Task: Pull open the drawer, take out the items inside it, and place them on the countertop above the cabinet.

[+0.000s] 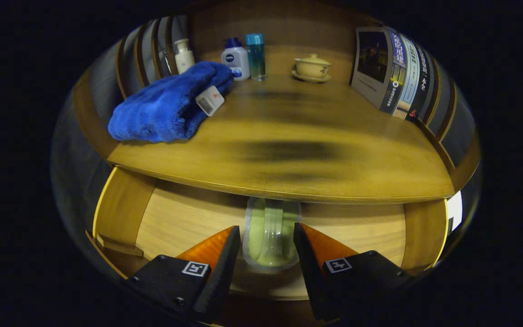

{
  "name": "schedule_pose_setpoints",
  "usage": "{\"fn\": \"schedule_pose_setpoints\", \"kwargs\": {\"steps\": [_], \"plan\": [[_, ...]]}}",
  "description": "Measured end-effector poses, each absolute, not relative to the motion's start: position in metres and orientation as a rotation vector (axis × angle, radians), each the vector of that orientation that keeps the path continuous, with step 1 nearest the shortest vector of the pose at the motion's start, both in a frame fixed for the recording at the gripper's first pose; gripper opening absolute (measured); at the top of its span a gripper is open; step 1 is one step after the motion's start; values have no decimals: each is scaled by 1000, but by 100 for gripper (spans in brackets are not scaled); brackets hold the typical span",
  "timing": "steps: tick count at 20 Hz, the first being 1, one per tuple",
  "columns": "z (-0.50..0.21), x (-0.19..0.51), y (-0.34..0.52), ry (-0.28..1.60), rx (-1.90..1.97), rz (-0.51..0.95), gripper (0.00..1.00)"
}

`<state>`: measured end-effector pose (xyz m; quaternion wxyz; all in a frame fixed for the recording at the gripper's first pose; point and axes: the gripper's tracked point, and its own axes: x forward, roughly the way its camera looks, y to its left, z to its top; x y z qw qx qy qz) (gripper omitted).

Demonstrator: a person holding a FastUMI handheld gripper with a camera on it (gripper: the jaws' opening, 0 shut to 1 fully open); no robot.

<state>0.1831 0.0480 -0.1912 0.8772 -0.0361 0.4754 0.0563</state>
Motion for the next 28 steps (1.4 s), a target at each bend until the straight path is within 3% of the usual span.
{"fn": "schedule_pose_setpoints", "kwargs": {"steps": [2, 8, 9, 28], "plan": [[-203, 186, 48, 1023, -66, 114, 77], [-201, 198, 38, 997, -13, 89, 26], [-199, 198, 38, 986, -10, 97, 23], [-130, 152, 31, 797, 36, 148, 22]]}}
